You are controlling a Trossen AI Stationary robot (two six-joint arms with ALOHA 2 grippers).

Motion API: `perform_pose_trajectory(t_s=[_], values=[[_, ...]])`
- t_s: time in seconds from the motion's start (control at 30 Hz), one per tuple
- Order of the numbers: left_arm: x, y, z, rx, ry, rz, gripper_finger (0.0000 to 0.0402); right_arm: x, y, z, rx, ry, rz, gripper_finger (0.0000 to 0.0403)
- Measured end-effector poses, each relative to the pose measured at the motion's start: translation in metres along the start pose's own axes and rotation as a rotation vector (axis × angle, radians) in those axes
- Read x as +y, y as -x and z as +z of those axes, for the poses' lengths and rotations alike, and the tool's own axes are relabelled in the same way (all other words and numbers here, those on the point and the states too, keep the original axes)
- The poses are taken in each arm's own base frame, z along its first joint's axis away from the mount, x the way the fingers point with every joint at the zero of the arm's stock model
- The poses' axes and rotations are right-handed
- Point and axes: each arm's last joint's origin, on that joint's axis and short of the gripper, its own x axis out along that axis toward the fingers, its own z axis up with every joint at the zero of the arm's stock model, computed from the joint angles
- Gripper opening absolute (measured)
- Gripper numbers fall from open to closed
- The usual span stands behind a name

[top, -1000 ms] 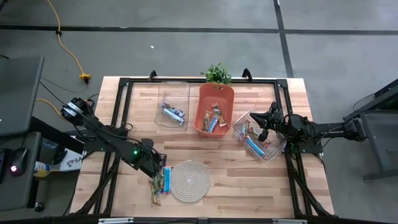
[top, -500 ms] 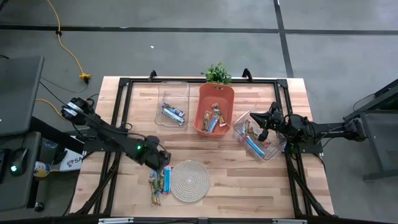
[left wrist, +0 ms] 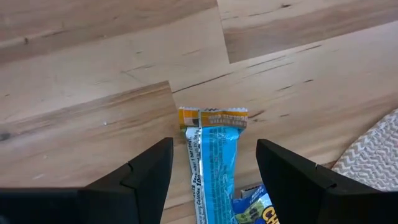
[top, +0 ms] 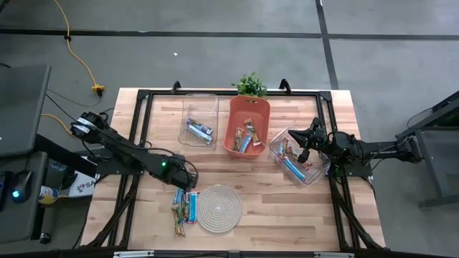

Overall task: Pick and place Granola Bars by type
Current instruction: Put the yellow granola bar into the orange bin

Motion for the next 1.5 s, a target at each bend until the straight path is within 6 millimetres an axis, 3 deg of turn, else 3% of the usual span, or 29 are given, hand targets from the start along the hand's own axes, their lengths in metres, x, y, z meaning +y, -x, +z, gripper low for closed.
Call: perform_pose_trajectory(t_s=[0.23,0.9,1.5], values=[[0.000,0.000,-0.001,0.031,-0.008,-0.002,0.0228,0.000,0.000,0.000,-0.001,0.000,0.000,0.0000],[0.012,-0.026,-0.004,0.107,0.025,-0.070,0.0226,0.000,0.000,0.000,0.000,0.000,0.000,0.0000],[0.015,-0.027,-0.004,0.110,0.001,-0.047,0.0127,0.000,0.000,0.000,-0.001,0.000,-0.001,0.0000]])
